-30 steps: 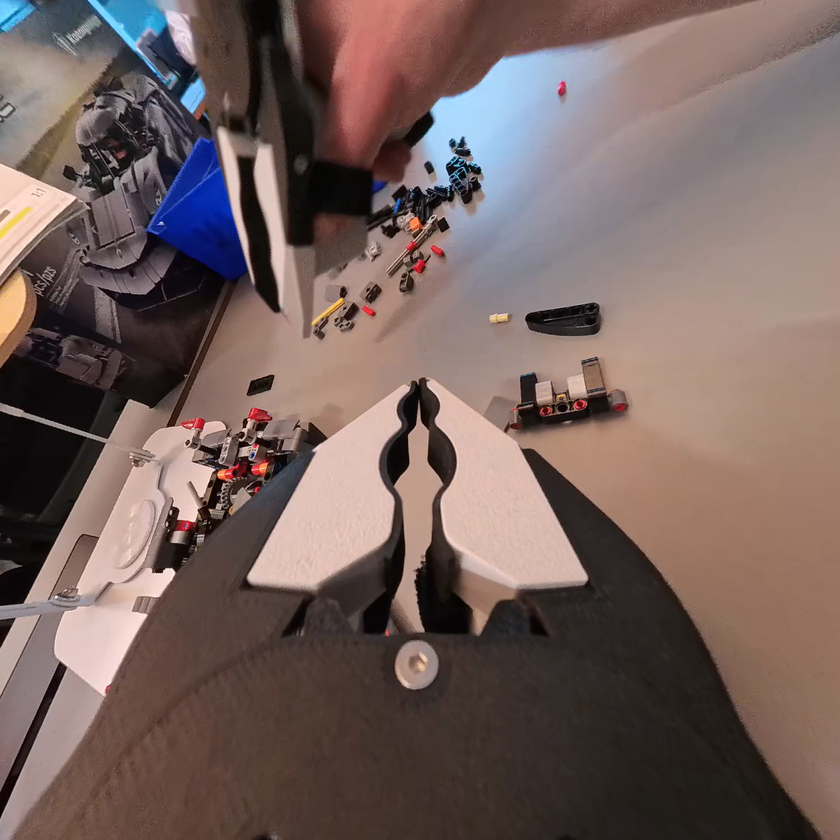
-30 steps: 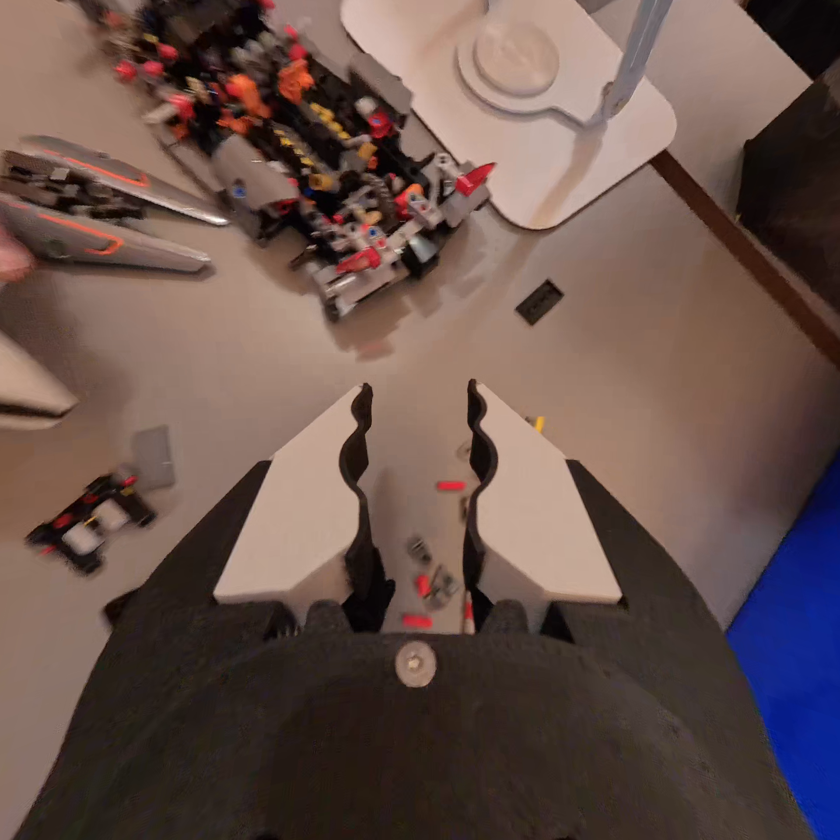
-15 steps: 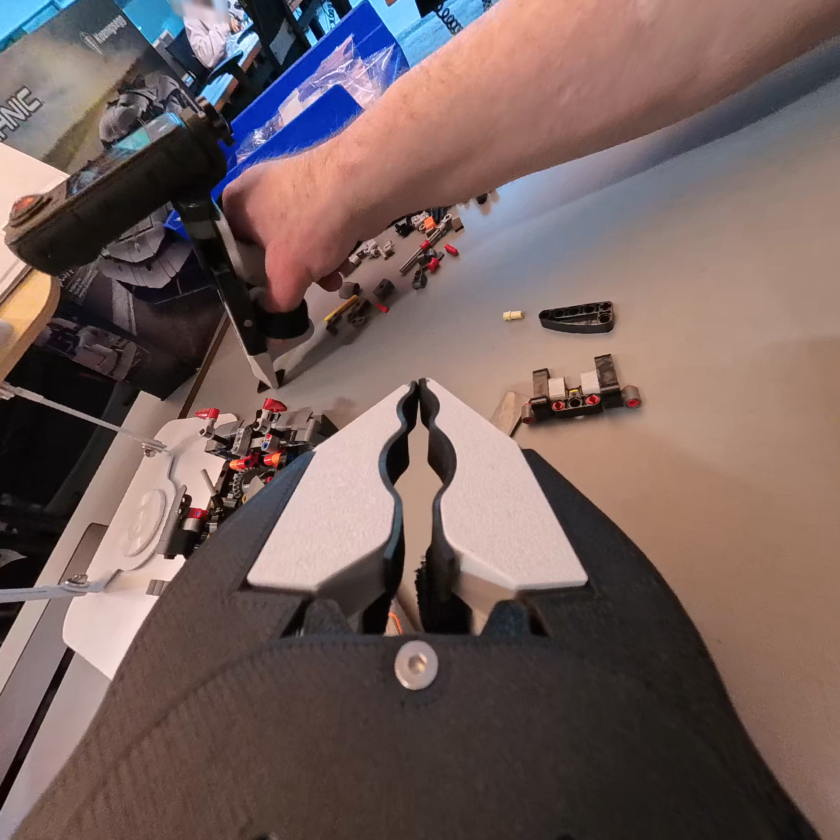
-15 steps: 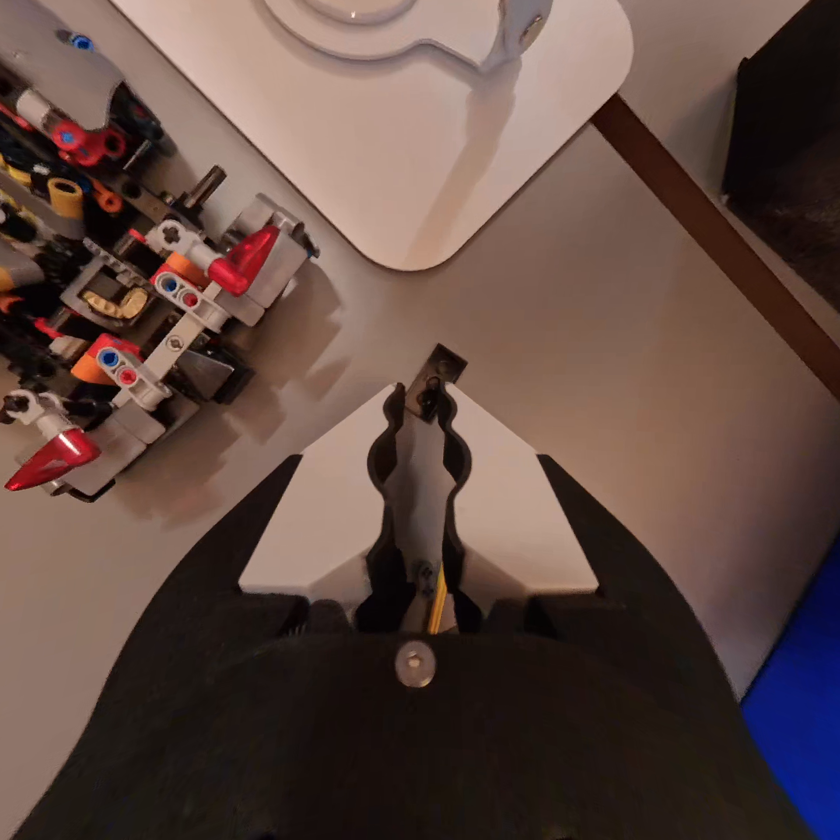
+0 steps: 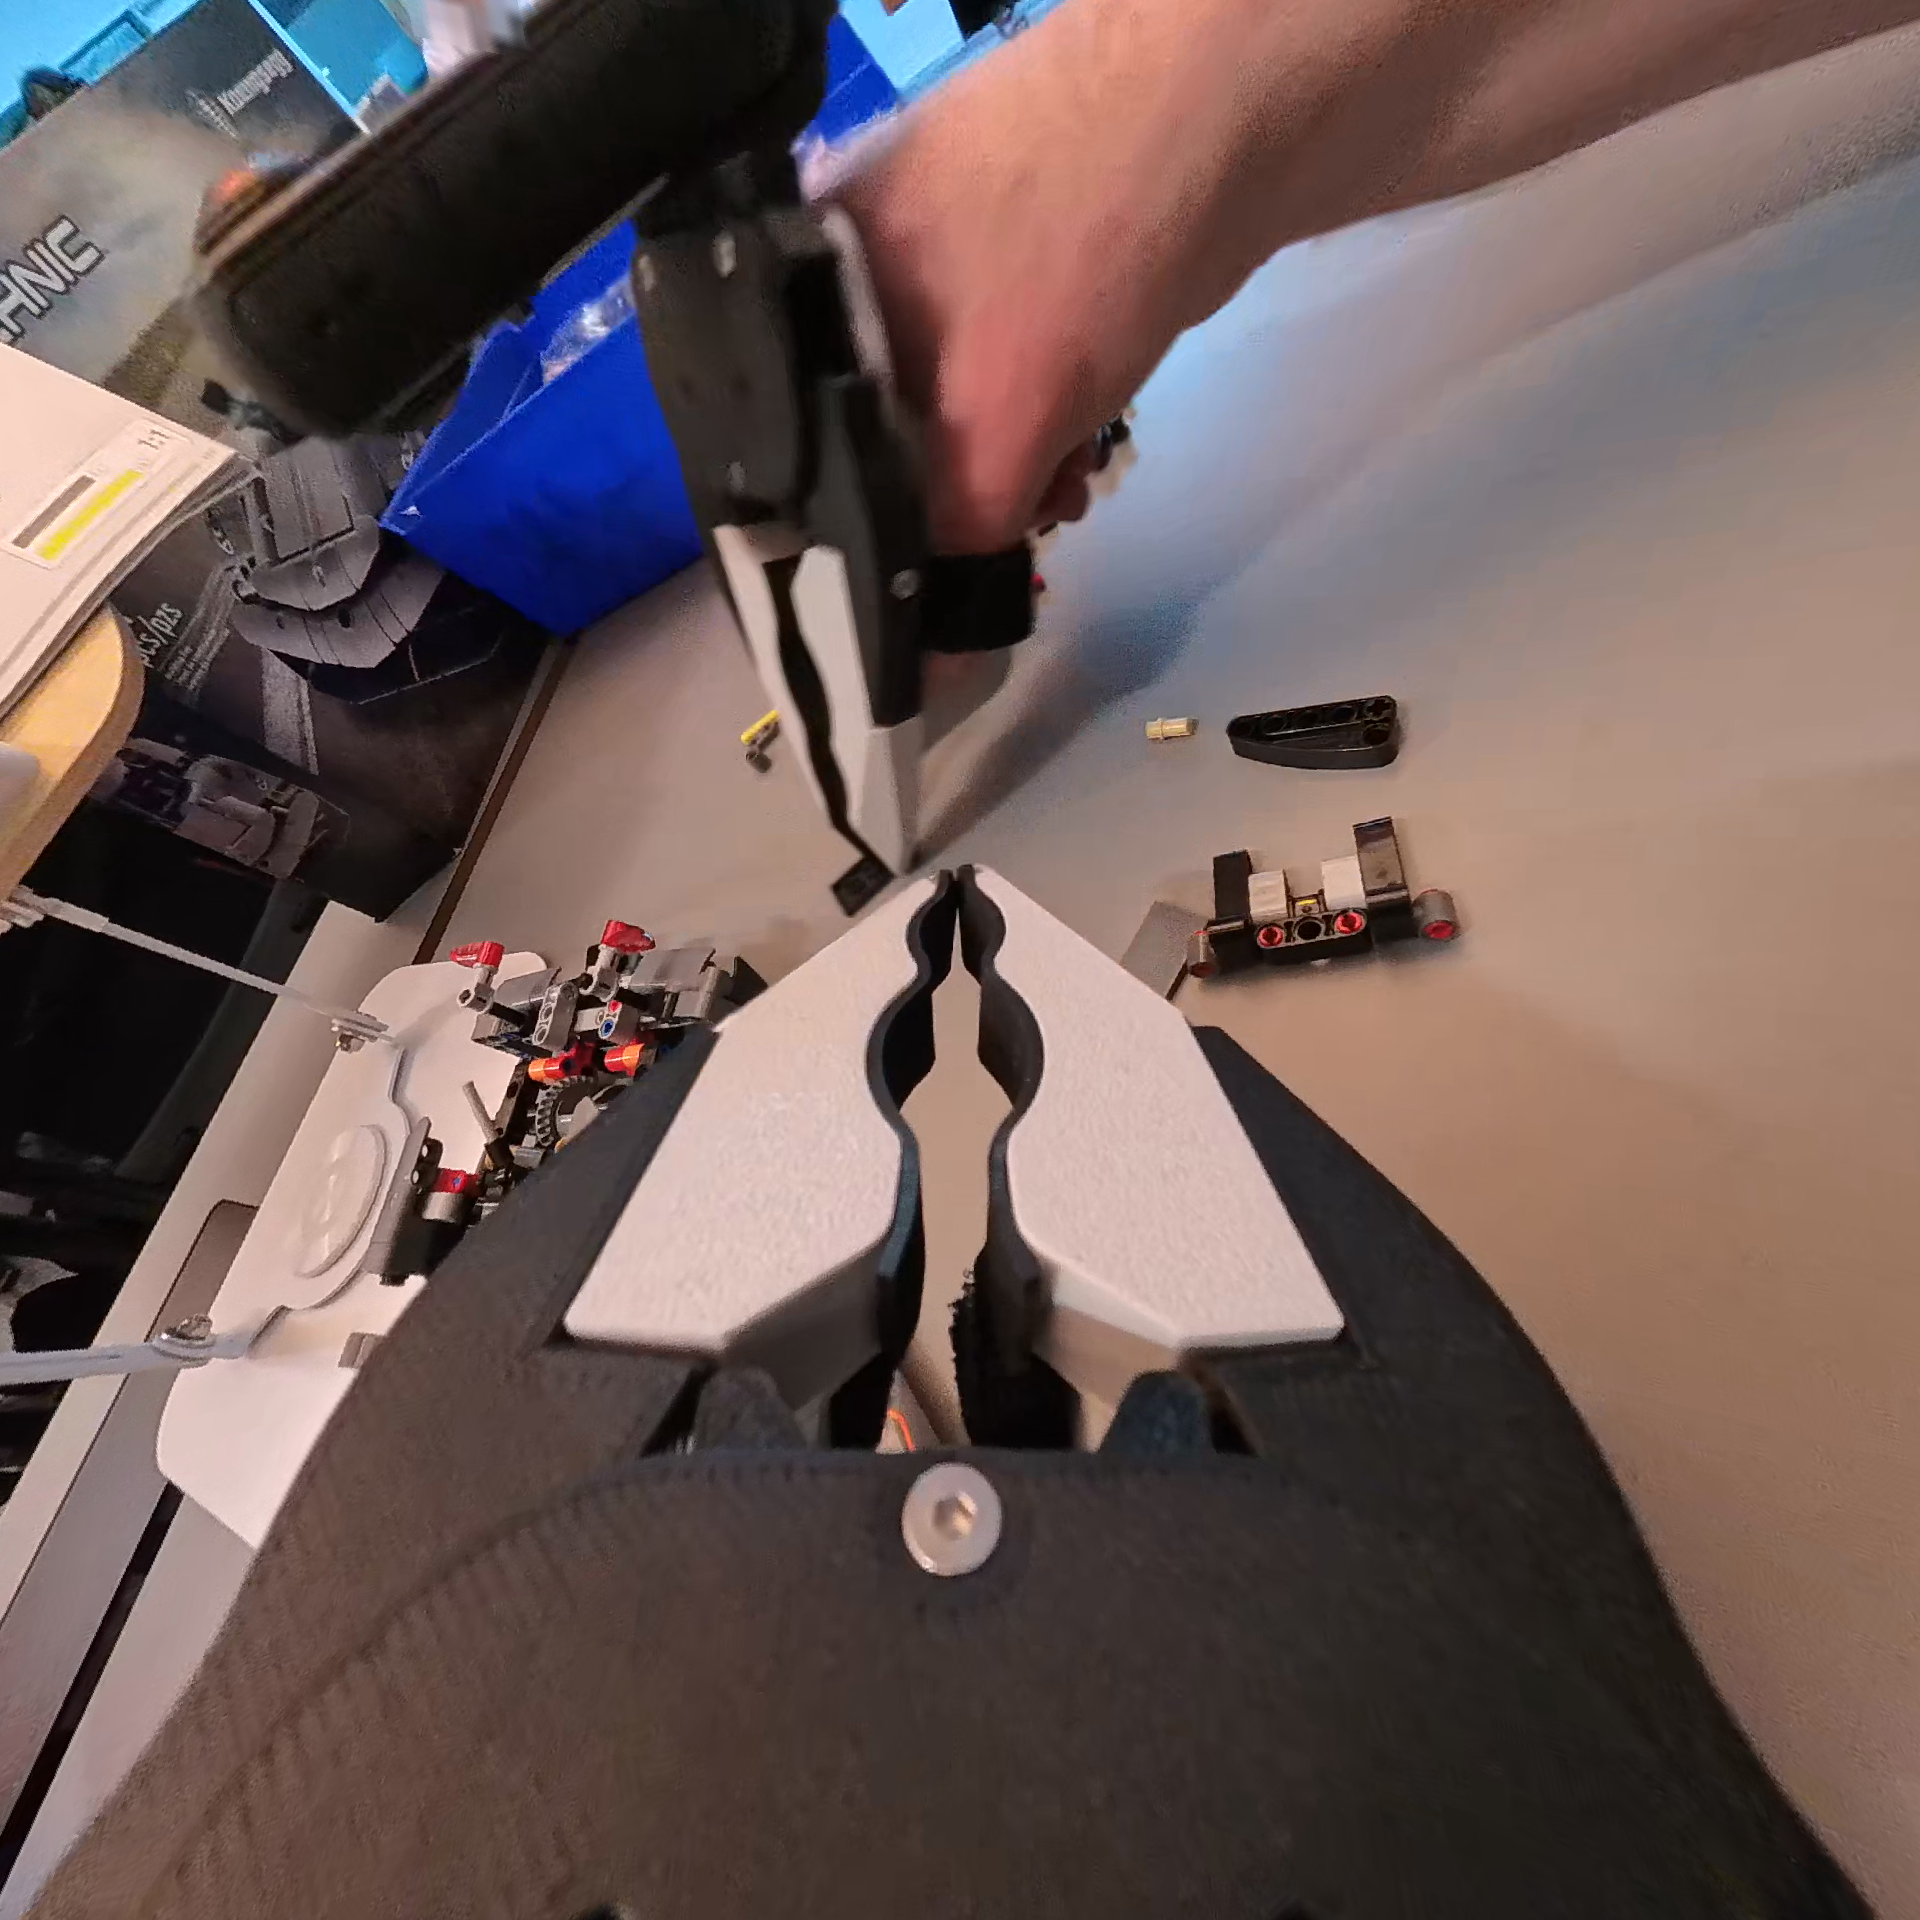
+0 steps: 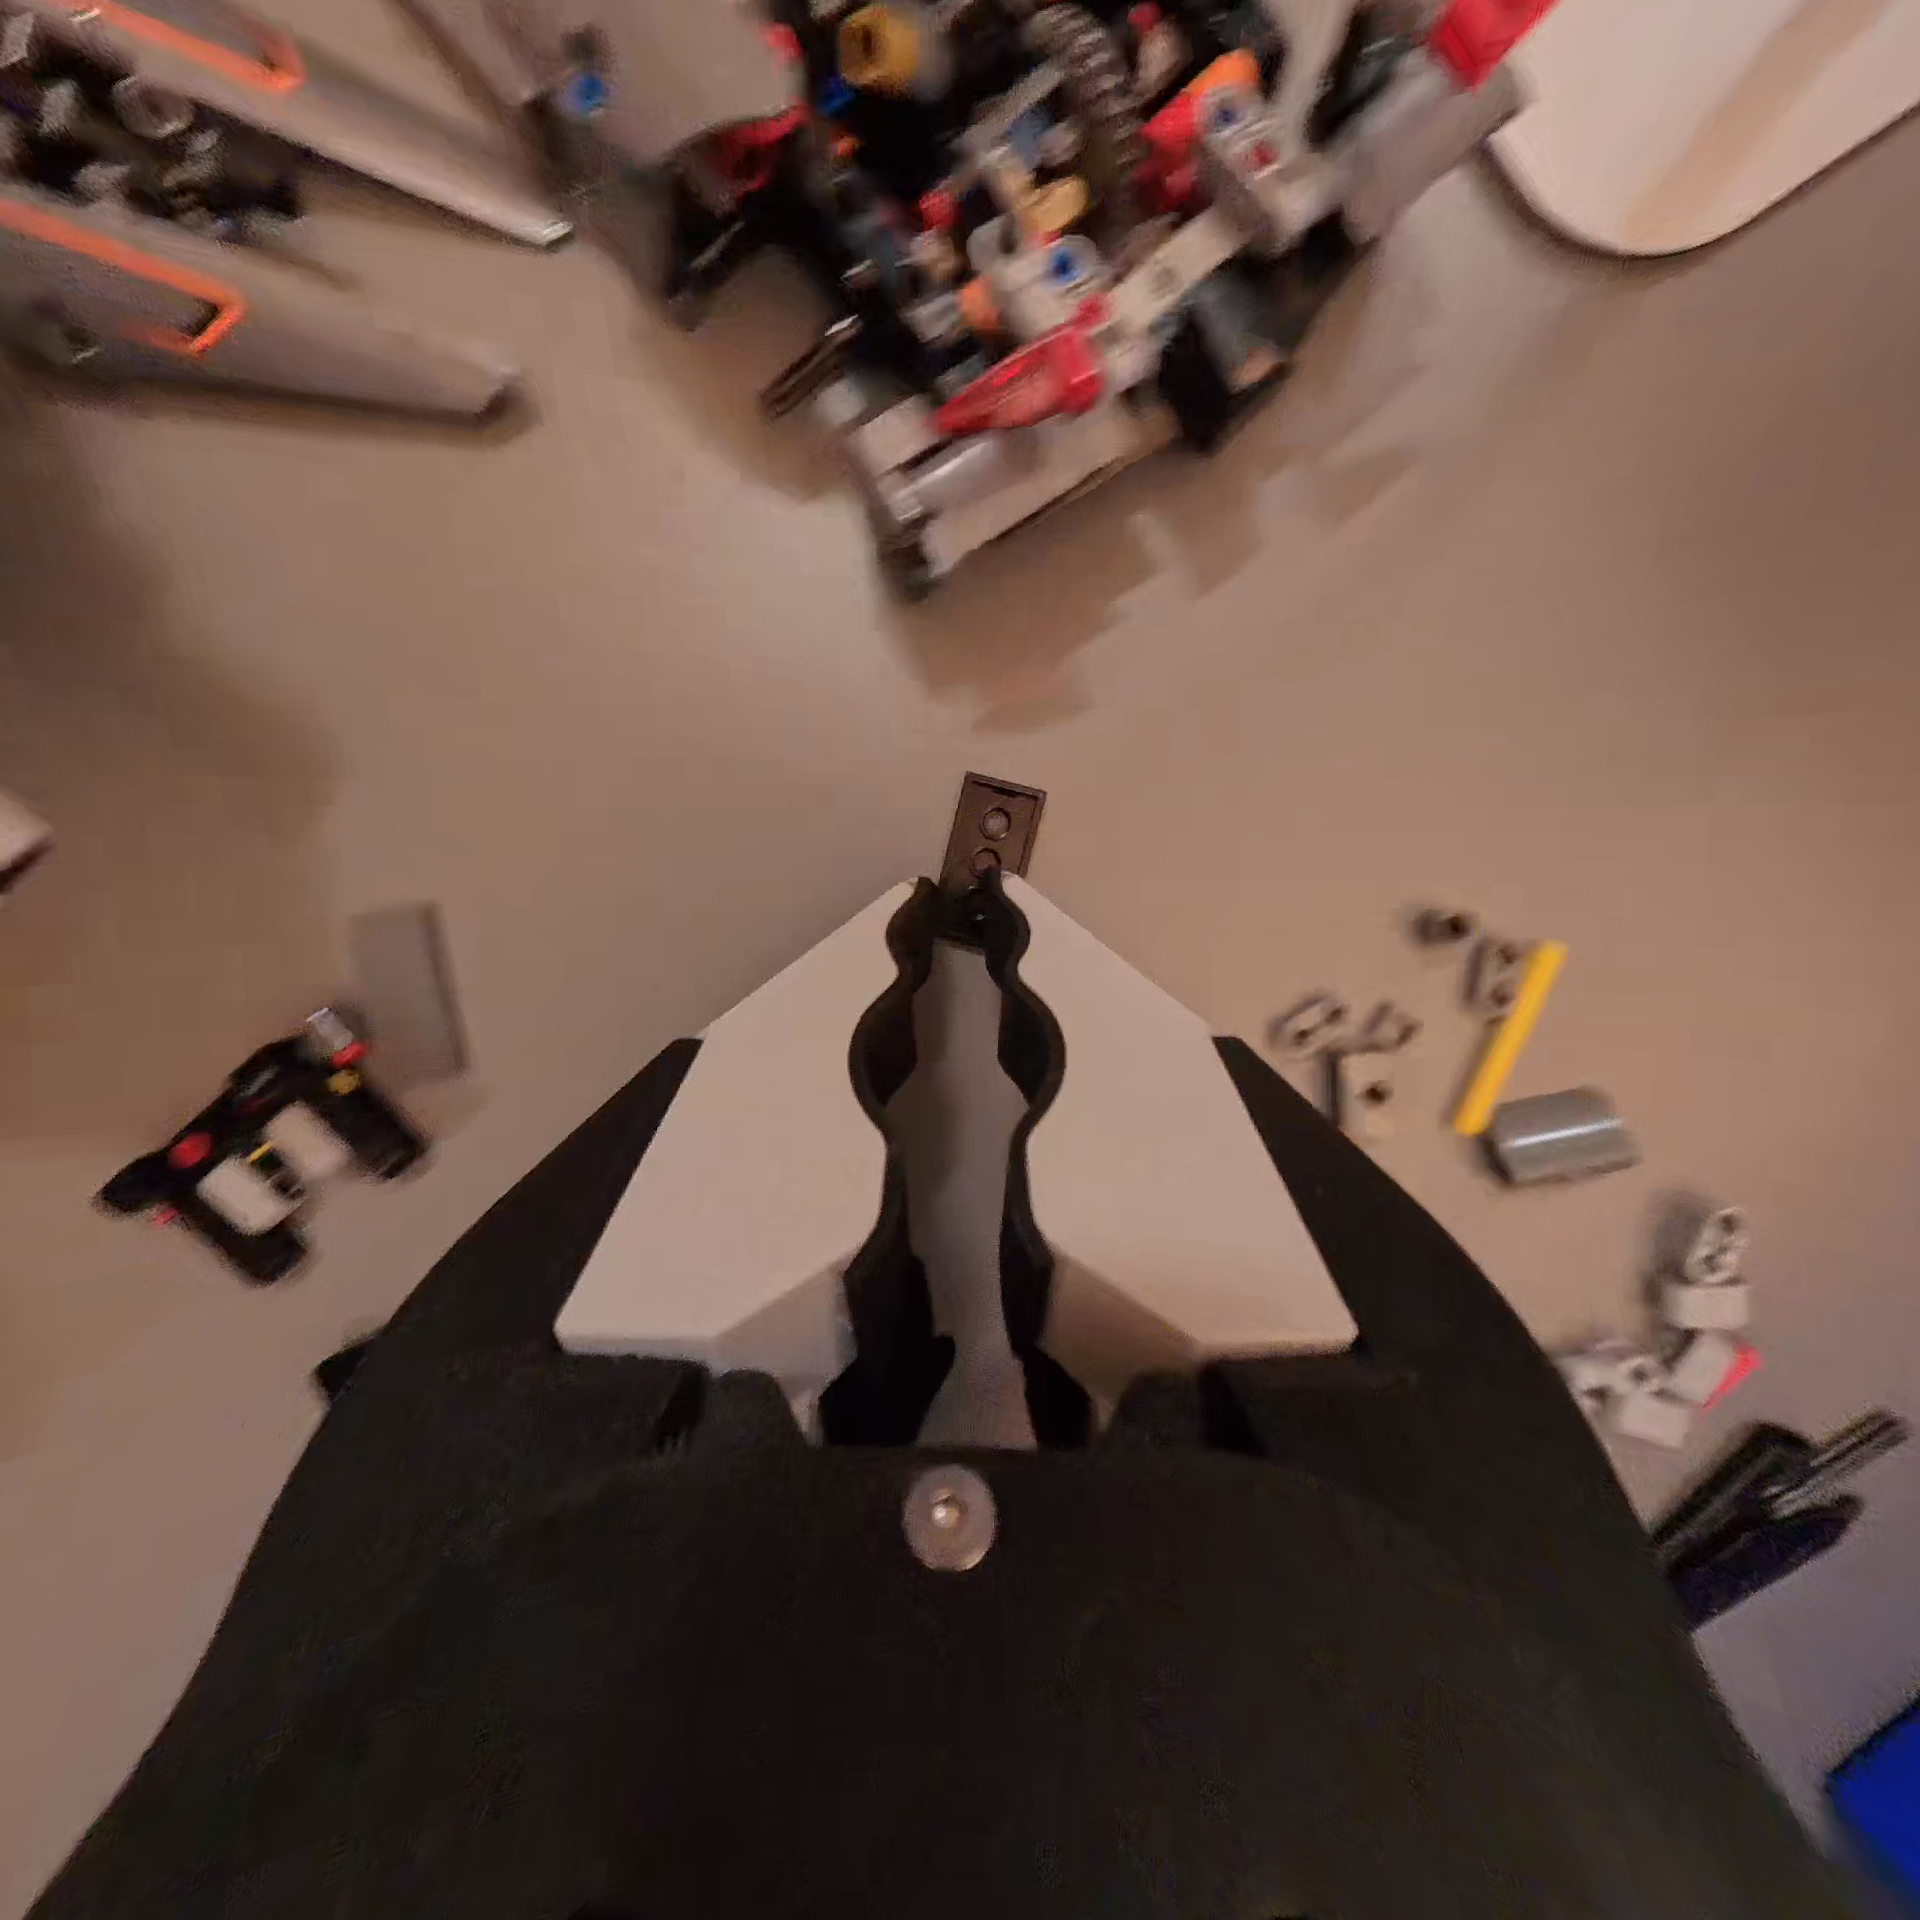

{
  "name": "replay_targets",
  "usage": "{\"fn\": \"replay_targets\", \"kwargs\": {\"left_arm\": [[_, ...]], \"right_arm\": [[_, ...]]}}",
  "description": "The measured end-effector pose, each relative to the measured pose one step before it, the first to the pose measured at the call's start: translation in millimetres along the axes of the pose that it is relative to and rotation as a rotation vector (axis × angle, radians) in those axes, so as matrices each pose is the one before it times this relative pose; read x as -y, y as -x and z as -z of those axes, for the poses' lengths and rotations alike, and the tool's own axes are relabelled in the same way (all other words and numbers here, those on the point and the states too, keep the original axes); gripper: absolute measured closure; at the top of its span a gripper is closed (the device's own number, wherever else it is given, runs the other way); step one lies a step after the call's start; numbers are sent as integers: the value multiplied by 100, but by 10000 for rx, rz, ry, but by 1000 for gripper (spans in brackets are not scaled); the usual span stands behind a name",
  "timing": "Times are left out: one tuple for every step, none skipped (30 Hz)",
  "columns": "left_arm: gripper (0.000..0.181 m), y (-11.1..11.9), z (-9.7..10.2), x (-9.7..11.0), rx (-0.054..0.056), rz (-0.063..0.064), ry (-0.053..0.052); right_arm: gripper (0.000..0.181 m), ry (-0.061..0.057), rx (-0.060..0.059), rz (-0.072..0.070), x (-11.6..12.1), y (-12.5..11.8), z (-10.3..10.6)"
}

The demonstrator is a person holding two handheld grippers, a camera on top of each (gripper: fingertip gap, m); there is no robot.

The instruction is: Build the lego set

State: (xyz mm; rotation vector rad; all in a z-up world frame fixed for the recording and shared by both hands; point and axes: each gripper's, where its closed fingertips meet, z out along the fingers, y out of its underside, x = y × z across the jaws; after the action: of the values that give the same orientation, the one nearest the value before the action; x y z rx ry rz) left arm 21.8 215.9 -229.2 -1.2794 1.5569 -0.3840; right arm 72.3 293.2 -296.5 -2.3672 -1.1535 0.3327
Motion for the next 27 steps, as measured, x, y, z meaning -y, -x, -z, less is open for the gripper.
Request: {"fn": "replay_targets", "kwargs": {"left_arm": [[181, -50, -95, -84, -20, 11, 40], [181, -19, -100, -84, -2, 15, 37], [181, -26, -102, -80, -7, 26, 28], [180, -39, -88, -62, -23, 43, 16], [178, 68, -76, -64, 38, 53, 20], [177, 12, -57, -63, -8, 38, 24], [175, -60, -84, -134, -61, 32, 73], [174, 35, -73, -194, 23, -11, 122], [174, 93, -39, -107, 65, -66, 53], [174, 50, -13, -66, 2, 11, 24], [174, 122, -24, -112, 14, 89, 46], [174, 207, -23, -156, 45, 95, 62], [174, 236, -4, -168, 64, 76, 57], [174, 189, -3, -163, 46, 74, 40], [174, 106, -3, -104, -3, 69, 8], [174, 52, -2, -53, -11, 54, -11], [174, 23, -15, -46, -6, 36, -5], [174, 1, -35, -61, -4, 9, 21], [174, -15, -46, -87, 0, -23, 43], [174, -24, -22, -77, 3, -33, 43], [174, -6, -12, -64, 2, -17, 32], [174, 8, 14, -7, 5, 3, -3], [175, 14, 26, 17, -4, 25, -17], [174, 5, -4, 9, -13, 32, -8], [174, -11, -8, -16, -7, 24, 11], [174, -25, -20, -24, -10, 11, 12], [173, -38, -40, -1, -2, 10, 3]], "right_arm": [[174, -60, 186, 31, -407, 1172, 263], [174, -103, 198, -44, -333, 1077, 220], [174, -160, 190, -99, -254, 932, 203], [177, -224, 251, -96, -148, 902, 228], [181, -224, 317, -138, -117, 884, 228], [181, -167, 243, -192, -168, 659, 169], [181, -104, 105, -124, -226, 387, 141], [181, 3, 24, -63, -333, 245, 102], [181, -14, -17, -23, -253, 141, 114], [181, -93, -59, -53, -48, 37, 193], [181, -133, -23, -28, 141, 86, 281], [181, -104, -22, 61, 215, 108, 286], [181, -46, -210, 138, 231, -202, 268], [175, 4, -399, 191, 228, -560, 185], [169, 13, -371, 189, 210, -635, 32], [164, 62, -282, 93, 125, -623, -160], [159, 190, -249, -13, -56, -621, -325], [155, 246, -61, -66, -160, -297, -491], [152, 302, 92, -131, -272, -24, -592], [147, 211, -17, -99, -164, -123, -528], [148, -36, -117, -19, 168, -178, -269], [153, 15, -26, -14, 97, -50, -91], [161, 91, -12, 46, -21, -78, 8], [168, 51, -4, 132, -9, -31, 19], [168, 5, -3, 88, 9, 10, 5], [168, -46, 54, 24, 13, 99, 1], [168, -87, 127, -26, 10, 215, 13]]}}
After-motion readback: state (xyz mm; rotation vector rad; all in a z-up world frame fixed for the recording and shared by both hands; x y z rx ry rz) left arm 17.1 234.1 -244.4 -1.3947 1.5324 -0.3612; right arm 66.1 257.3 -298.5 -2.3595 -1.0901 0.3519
